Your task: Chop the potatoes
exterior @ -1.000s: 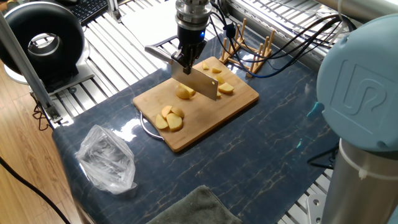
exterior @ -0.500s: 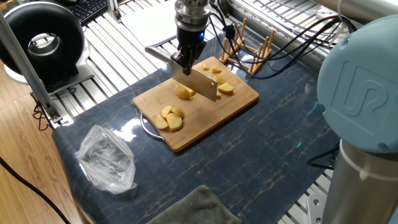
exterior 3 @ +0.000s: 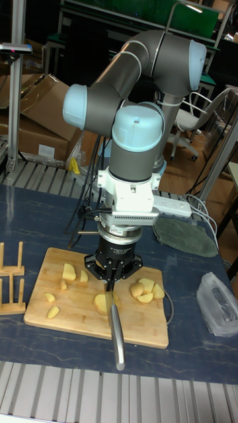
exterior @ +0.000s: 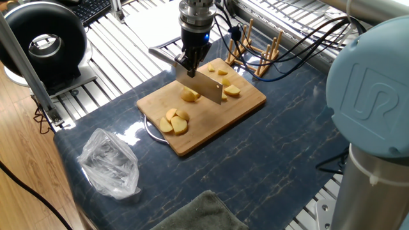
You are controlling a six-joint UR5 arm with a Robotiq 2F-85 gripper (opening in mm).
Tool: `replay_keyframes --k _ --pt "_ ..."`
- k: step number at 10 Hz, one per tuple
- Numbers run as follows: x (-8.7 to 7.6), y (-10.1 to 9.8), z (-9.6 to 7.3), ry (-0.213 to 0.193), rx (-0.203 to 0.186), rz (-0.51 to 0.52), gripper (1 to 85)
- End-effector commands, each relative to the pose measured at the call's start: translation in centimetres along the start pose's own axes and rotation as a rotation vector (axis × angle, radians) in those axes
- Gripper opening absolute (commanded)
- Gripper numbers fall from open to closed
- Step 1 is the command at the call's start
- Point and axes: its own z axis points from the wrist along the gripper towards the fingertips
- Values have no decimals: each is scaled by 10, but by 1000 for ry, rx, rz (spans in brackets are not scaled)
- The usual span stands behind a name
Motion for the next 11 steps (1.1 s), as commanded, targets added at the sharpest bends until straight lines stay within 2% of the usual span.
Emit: replay_keyframes --k 1,7,11 --pt "-2 2 -2 -8 -8 1 10" --pt "-3 3 0 -10 -6 1 10" --pt "-7 1 7 -34 2 -8 10"
